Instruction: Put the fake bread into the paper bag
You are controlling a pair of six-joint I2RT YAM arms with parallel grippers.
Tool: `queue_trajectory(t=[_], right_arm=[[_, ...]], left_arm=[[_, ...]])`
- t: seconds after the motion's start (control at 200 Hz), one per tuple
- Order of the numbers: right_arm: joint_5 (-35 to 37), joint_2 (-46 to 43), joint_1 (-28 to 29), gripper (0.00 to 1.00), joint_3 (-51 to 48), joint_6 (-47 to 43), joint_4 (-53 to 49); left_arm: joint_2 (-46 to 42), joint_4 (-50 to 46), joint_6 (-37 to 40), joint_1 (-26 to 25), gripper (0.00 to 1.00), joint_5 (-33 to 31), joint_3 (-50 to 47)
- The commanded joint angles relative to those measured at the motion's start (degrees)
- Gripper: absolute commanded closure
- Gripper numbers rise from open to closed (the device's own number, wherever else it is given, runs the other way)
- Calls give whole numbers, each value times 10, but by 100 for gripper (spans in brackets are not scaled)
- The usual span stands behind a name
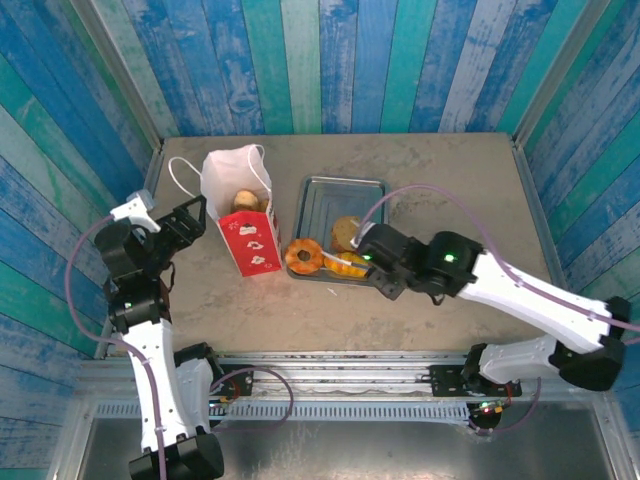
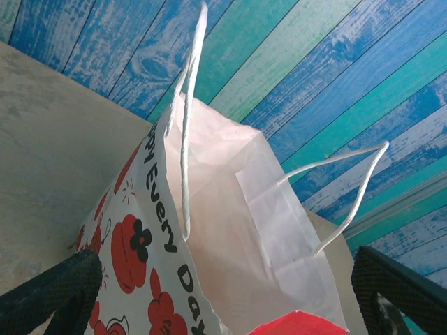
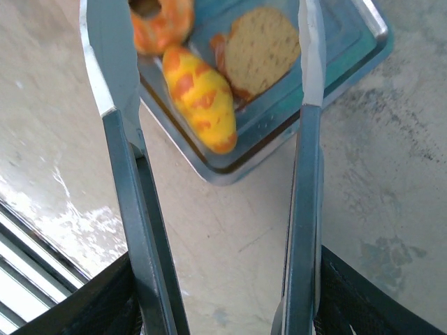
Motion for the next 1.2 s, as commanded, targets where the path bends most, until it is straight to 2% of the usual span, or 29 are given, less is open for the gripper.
queue_trajectory(t=[0.0, 0.326, 0.616, 1.197], right_arm=[[-28, 50, -26, 40, 15, -43, 0], [-112, 198, -98, 43, 126, -90, -15], [-153, 314, -129, 43, 252, -107, -76], [-167, 414, -140, 47, 346, -129, -109]], left_arm=[[-6, 2, 14, -2, 4, 17, -13], [3, -3, 37, -2, 5, 34, -33], [13, -1, 43, -3, 6, 35, -31], [20, -10, 54, -2, 6, 24, -23]])
